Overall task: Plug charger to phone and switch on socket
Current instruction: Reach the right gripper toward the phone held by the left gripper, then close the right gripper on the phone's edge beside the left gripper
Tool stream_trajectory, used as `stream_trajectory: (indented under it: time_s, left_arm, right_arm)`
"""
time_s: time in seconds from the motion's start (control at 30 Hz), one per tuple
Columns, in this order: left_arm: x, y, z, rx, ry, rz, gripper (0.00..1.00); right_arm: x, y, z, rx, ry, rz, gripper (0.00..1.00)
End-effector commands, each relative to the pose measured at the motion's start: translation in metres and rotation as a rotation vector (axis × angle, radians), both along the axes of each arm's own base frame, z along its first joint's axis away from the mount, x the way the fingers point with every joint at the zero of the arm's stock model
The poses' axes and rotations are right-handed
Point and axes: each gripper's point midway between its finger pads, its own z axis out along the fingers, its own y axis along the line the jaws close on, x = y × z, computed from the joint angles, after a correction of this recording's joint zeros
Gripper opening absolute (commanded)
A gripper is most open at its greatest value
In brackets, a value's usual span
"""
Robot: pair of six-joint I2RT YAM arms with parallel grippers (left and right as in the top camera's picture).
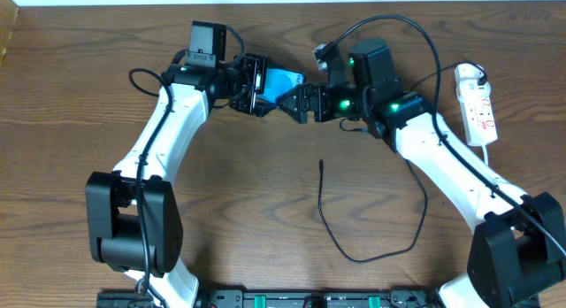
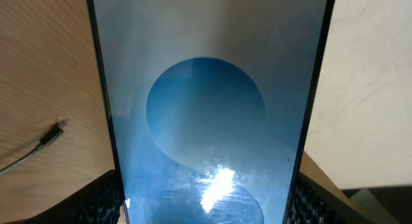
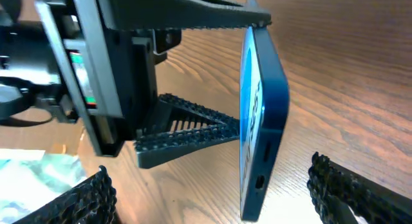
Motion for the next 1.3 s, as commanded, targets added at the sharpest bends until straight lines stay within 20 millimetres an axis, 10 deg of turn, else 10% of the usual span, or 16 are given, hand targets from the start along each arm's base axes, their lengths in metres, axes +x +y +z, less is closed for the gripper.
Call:
stream_trajectory:
  time_s: [0.0, 0.67, 1.27]
  left_arm:
    - [0.002, -0.007, 0.024, -0.043, -0.028, 0.002, 0.07]
    - [-0.019, -0.041, 0.036, -0.145, 0.007, -0.107, 0.07]
    - [-0.019, -0.047, 0.030, -0.099, -0.005, -0.100, 0.07]
  right_arm:
    - [0.008, -0.002, 0.004, -0.032, -0.045, -0.029, 0.95]
    - [0.016, -0.009, -0.001, -0.074, -0.064, -0.076, 0.86]
    - [0.024, -0.021, -0.011, -0.155, -0.077, -0.150, 0.42]
